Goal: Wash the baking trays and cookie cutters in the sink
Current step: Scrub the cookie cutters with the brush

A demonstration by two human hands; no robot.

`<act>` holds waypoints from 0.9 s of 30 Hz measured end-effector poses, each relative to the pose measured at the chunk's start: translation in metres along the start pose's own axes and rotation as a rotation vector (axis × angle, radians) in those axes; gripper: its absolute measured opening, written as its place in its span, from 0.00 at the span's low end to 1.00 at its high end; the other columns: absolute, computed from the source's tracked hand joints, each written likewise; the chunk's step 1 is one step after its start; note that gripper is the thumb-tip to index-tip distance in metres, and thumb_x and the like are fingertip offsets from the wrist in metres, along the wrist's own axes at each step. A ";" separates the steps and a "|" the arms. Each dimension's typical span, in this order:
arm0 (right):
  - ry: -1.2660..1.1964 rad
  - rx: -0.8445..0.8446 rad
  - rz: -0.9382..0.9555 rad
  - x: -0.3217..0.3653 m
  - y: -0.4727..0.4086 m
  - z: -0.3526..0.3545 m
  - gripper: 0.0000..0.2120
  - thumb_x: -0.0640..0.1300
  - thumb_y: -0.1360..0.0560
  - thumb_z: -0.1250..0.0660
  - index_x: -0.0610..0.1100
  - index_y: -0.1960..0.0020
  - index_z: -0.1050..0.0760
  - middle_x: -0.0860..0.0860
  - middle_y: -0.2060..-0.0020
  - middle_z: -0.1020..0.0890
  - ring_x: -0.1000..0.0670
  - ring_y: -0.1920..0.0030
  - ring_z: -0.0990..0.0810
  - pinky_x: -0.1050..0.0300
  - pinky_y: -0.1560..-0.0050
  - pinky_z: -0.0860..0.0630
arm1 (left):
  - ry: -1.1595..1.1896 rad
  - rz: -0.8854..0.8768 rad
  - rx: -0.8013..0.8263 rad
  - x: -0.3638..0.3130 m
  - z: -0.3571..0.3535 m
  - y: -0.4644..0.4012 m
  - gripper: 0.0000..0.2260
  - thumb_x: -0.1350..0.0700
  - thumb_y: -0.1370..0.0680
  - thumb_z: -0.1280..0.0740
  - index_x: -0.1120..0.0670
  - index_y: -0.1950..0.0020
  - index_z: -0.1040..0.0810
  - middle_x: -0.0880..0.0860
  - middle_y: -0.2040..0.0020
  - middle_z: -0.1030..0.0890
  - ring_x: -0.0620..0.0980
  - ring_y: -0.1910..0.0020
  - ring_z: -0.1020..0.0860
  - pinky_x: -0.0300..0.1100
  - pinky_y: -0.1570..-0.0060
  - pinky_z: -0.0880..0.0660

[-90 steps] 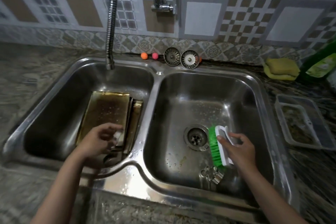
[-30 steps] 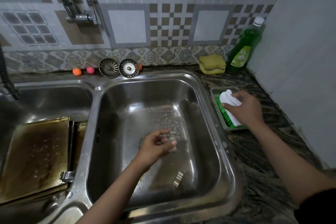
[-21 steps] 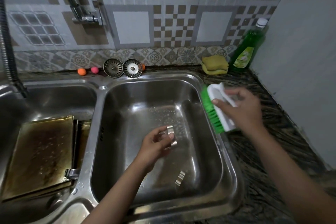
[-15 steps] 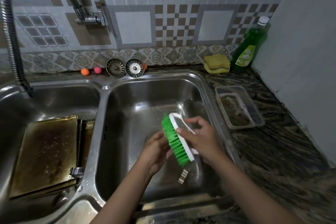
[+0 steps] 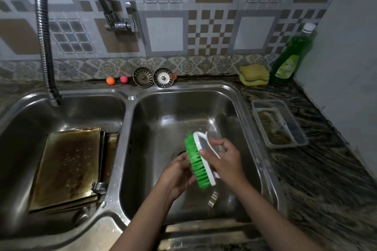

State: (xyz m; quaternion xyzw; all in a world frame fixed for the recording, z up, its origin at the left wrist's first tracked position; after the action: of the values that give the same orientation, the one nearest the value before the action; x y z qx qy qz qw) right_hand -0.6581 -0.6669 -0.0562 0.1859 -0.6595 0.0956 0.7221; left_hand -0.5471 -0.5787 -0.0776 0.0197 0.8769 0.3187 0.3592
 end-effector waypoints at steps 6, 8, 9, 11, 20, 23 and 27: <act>0.298 -0.128 0.041 0.001 -0.012 0.028 0.17 0.49 0.37 0.21 0.52 0.52 0.23 0.52 0.54 0.18 0.52 0.55 0.19 0.57 0.58 0.22 | -0.305 -0.112 -0.007 -0.009 0.007 0.007 0.10 0.61 0.25 0.32 0.53 0.45 0.21 0.49 0.62 0.19 0.46 0.65 0.22 0.38 0.66 0.27; 0.208 -0.120 0.016 0.007 -0.018 0.032 0.17 0.49 0.37 0.21 0.51 0.52 0.22 0.49 0.57 0.16 0.50 0.58 0.17 0.54 0.59 0.20 | -0.619 -0.267 -0.070 -0.020 0.014 0.005 0.17 0.62 0.31 0.25 0.52 0.44 0.21 0.51 0.59 0.19 0.47 0.62 0.22 0.38 0.64 0.25; 0.158 -0.099 0.004 0.010 -0.020 0.031 0.18 0.49 0.38 0.20 0.50 0.52 0.22 0.46 0.58 0.15 0.47 0.58 0.16 0.51 0.59 0.19 | -0.769 -0.327 -0.103 -0.025 0.015 0.004 0.18 0.62 0.34 0.23 0.51 0.47 0.21 0.51 0.59 0.20 0.47 0.61 0.22 0.39 0.62 0.23; 0.119 -0.031 -0.015 0.013 -0.021 0.024 0.21 0.55 0.42 0.20 0.52 0.53 0.21 0.44 0.58 0.15 0.42 0.57 0.16 0.43 0.56 0.18 | -0.957 -0.356 -0.159 -0.032 0.014 0.008 0.20 0.57 0.40 0.20 0.49 0.53 0.25 0.49 0.60 0.21 0.47 0.61 0.22 0.47 0.57 0.20; -0.407 0.024 -0.427 -0.025 0.014 -0.003 0.22 0.48 0.36 0.24 0.40 0.46 0.24 0.43 0.62 0.16 0.47 0.65 0.17 0.56 0.67 0.22 | -0.797 -0.636 -0.131 -0.052 0.004 0.035 0.19 0.57 0.36 0.21 0.56 0.49 0.23 0.56 0.57 0.19 0.43 0.61 0.20 0.32 0.66 0.25; -0.580 0.119 -0.597 -0.031 0.025 -0.022 0.25 0.54 0.35 0.28 0.41 0.43 0.21 0.39 0.53 0.16 0.41 0.57 0.16 0.50 0.60 0.20 | -0.652 -0.679 -0.160 -0.042 0.005 0.033 0.12 0.59 0.31 0.24 0.55 0.50 0.21 0.58 0.56 0.18 0.48 0.59 0.19 0.36 0.63 0.23; -0.731 0.122 -0.686 -0.040 0.030 -0.033 0.22 0.53 0.29 0.31 0.39 0.41 0.21 0.39 0.50 0.17 0.42 0.55 0.16 0.50 0.59 0.20 | -0.621 -0.699 -0.165 -0.034 0.000 0.034 0.17 0.62 0.26 0.29 0.51 0.39 0.24 0.52 0.49 0.18 0.41 0.55 0.19 0.34 0.60 0.23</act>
State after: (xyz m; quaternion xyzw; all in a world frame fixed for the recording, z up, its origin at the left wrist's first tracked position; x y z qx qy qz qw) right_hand -0.6439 -0.6221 -0.0934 0.4549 -0.7633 -0.1803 0.4218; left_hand -0.5289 -0.5611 -0.0374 -0.2108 0.6540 0.2262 0.6904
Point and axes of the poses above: each hand's wrist, its own y-axis away from the middle knuckle, its own z-axis out of the back of the hand, x = y × z, the point moved 5 cm from there along -y, towards the middle knuckle
